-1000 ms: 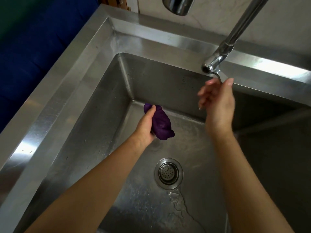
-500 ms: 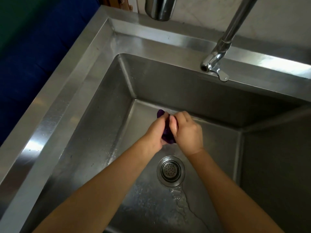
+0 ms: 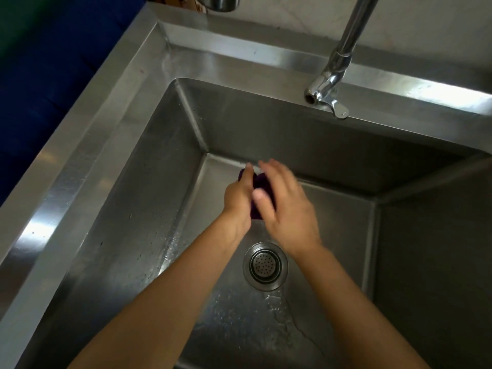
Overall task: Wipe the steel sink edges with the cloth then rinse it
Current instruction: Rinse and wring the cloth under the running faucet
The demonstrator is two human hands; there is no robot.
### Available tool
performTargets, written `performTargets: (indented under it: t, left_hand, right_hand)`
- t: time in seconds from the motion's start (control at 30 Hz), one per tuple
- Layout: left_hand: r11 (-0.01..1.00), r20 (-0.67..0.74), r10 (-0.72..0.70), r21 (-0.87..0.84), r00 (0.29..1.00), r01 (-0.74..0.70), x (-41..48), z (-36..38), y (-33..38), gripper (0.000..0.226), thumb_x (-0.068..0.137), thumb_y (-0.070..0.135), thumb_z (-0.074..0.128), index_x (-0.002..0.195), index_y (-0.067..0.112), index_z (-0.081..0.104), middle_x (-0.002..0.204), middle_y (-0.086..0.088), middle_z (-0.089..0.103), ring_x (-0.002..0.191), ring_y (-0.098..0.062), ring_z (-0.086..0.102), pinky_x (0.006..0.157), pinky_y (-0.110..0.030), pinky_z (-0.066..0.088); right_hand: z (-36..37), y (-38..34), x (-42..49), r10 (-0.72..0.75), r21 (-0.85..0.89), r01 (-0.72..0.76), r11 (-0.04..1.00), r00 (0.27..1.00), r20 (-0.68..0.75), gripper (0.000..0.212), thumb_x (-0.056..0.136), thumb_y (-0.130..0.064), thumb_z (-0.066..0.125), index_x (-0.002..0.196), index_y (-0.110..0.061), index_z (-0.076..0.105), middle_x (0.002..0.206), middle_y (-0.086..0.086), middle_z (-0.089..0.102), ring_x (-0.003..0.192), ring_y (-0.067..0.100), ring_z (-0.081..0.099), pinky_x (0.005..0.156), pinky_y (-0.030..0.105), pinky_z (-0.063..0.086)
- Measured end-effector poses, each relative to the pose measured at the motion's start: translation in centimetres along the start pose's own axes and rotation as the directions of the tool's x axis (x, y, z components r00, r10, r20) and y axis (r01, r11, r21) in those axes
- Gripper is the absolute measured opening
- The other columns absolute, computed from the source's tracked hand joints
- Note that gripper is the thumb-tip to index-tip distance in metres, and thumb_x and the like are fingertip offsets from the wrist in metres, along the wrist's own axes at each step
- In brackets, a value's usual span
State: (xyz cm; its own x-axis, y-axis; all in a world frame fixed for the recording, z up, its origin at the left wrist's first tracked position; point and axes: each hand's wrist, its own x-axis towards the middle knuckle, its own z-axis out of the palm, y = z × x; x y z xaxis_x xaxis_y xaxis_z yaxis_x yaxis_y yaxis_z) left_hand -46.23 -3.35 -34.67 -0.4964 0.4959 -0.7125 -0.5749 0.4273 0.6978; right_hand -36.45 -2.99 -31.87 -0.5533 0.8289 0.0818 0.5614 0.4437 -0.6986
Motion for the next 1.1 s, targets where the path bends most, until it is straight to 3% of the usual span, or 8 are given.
performTargets:
  t: [0.07, 0.2, 0.3, 0.53, 0.67, 0.83, 1.03, 1.1]
  left_hand:
    - [0.993, 0.037, -0.11, -0.03, 0.993, 0.111, 0.0, 0.3, 0.3, 0.036, 0.086, 0.044, 0.057, 0.07, 0.013, 0.066, 0.075, -0.008, 0.068, 0.084, -0.029, 0.066, 0.086, -0.039, 0.054]
    - [0.988, 0.031, -0.15, -0.037, 0.988, 0.151, -1.5, 1.0, 0.1, 0.039, 0.095, 0.036, 0.045, 0.066, 0.013, 0.058, 0.064, -0.005, 0.06, 0.066, -0.02, 0.059, 0.066, -0.031, 0.05]
    - [0.997, -0.039, 0.024, 0.069, 0.999, -0.022, -1.9, 0.7, -0.7, 0.046, 0.095, 0.039, 0.043, 0.059, 0.016, 0.059, 0.064, -0.005, 0.063, 0.07, -0.022, 0.062, 0.076, -0.037, 0.052]
    - [0.745, -0.074, 0.54, 0.505, 0.838, -0.436, -3.1, 0.0, -0.6, 0.056, 0.1, 0.033, 0.037, 0.046, 0.019, 0.042, 0.049, 0.002, 0.048, 0.054, -0.018, 0.048, 0.054, -0.029, 0.033]
    - [0.647, 0.007, 0.633, 0.544, 0.774, -0.534, -2.9, -0.4, -0.6, 0.056, 0.099, 0.032, 0.04, 0.044, 0.021, 0.038, 0.043, 0.006, 0.042, 0.045, -0.008, 0.041, 0.048, -0.024, 0.03]
    - [0.8, 0.126, 0.5, 0.314, 0.857, -0.512, -2.1, -0.8, -0.8, 0.043, 0.098, 0.036, 0.042, 0.057, 0.026, 0.051, 0.053, 0.01, 0.051, 0.054, -0.004, 0.047, 0.057, -0.028, 0.04]
    - [0.752, 0.124, 0.537, 0.379, 0.835, -0.54, -1.9, -1.2, -0.5, 0.034, 0.098, 0.032, 0.042, 0.067, 0.026, 0.056, 0.066, 0.01, 0.058, 0.059, 0.006, 0.053, 0.058, -0.007, 0.039]
    - [0.78, 0.068, 0.52, 0.37, 0.852, -0.505, -1.6, -1.2, -0.1, 0.03, 0.097, 0.032, 0.044, 0.072, 0.024, 0.06, 0.072, 0.011, 0.063, 0.071, -0.004, 0.059, 0.07, -0.015, 0.045]
  right_hand:
    - [0.1, 0.7, 0.1, -0.098, -0.164, 0.117, 0.979, 0.988, 0.123, 0.063, 0.085, -0.06, 0.031, 0.138, -0.027, 0.04, 0.141, 0.003, 0.041, 0.117, 0.027, 0.045, 0.087, 0.039, 0.046]
    - [0.4, 2.4, 0.8, -0.23, -0.243, 0.215, 0.946, 0.973, -0.034, 0.056, 0.092, -0.051, 0.03, 0.109, -0.011, 0.064, 0.093, 0.013, 0.063, 0.072, 0.031, 0.064, 0.054, 0.036, 0.055]
    - [0.7, 3.0, 0.9, -0.264, -0.266, 0.236, 0.935, 0.961, -0.077, 0.067, 0.098, -0.046, 0.013, 0.088, -0.008, 0.067, 0.074, 0.012, 0.065, 0.053, 0.03, 0.062, 0.041, 0.031, 0.05]
    - [1.7, 2.2, 0.3, -0.148, -0.358, 0.064, 0.932, 0.966, -0.211, 0.05, 0.094, -0.027, 0.023, 0.059, -0.01, 0.054, 0.045, 0.01, 0.056, 0.032, 0.03, 0.05, 0.034, 0.024, 0.036]
    - [1.7, 1.1, 0.1, 0.012, -0.315, -0.063, 0.947, 0.987, -0.159, 0.048, 0.088, -0.031, 0.025, 0.062, -0.007, 0.058, 0.051, 0.015, 0.061, 0.042, 0.034, 0.056, 0.043, 0.028, 0.039]
    - [0.4, 0.5, 1.9, 0.406, -0.023, -0.406, 0.914, 0.914, -0.009, 0.048, 0.097, -0.034, 0.022, 0.09, -0.007, 0.06, 0.09, 0.02, 0.067, 0.087, 0.037, 0.06, 0.078, 0.04, 0.046]
    - [-0.9, 0.0, 2.2, 0.599, 0.332, -0.651, 0.683, 0.759, 0.256, 0.037, 0.096, -0.045, 0.033, 0.106, -0.011, 0.043, 0.075, 0.007, 0.06, 0.05, 0.028, 0.063, 0.051, 0.041, 0.057]
    - [-2.0, 0.0, 1.2, 0.515, 0.338, -0.548, 0.765, 0.836, 0.19, 0.039, 0.096, -0.051, 0.027, 0.118, -0.022, 0.04, 0.093, 0.003, 0.062, 0.074, 0.03, 0.069, 0.067, 0.046, 0.059]
